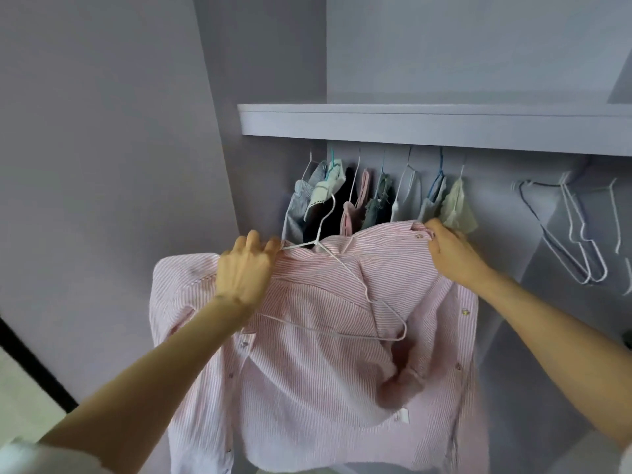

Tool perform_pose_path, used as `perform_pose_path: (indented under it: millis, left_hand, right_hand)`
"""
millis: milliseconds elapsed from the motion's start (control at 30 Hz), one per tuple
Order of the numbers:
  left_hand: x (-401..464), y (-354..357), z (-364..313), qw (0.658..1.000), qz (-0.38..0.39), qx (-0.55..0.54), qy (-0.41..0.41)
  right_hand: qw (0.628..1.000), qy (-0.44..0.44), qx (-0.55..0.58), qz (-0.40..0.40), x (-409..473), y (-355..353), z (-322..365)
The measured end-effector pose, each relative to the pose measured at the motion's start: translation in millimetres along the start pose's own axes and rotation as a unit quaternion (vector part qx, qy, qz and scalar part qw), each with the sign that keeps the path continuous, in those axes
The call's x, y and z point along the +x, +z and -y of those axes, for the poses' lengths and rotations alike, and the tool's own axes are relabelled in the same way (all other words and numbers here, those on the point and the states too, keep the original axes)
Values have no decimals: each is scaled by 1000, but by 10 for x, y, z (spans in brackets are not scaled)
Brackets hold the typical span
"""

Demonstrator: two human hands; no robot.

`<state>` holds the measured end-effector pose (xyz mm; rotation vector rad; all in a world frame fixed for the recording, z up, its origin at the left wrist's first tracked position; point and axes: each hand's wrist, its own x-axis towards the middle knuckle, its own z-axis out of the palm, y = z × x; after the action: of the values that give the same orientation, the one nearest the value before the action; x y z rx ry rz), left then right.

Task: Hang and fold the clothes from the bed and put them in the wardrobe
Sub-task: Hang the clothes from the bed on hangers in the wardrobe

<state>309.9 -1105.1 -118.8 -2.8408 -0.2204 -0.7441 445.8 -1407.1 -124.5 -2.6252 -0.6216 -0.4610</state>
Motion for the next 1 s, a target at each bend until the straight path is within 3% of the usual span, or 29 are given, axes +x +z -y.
perform_pose_path:
  millis: [133,233,300,367,433,533,667,800,900,1000]
  left_hand:
    - [80,65,-89,998,27,-18,-52]
    - [119,73,-86,971,117,-187,-94]
    - [126,54,-79,938,149,-304,-74]
    - [102,19,-76,920,181,-344,-55]
    - [77,5,-77,923,214,-319,-36]
    - [10,35,-201,952,242,-181,46]
    - [-81,173,-413,960,250,-7,123]
    - [25,140,-413,978,193,60,56]
    - [149,80,-359,990,142,13,-15]
    - [252,42,-342,989,121,-53,-66]
  right_hand:
    - [1000,-5,8,-7,-45,-43,144]
    - [1000,14,-7,4,-85,-97,87]
    - [998,52,-6,18,-98,-117,12]
    - [996,82,7,25,-115,-127,-30]
    - [995,94,14,22,-115,-128,-44]
    - [995,100,11,18,-100,-162,-43]
    - [997,78,5,26,-87,-224,11]
    - [996,79,-49,-2,-122,-269,48]
    - [996,66,-47,-43,-161,-252,105]
    - [992,37,27,-114,-158,-230,241]
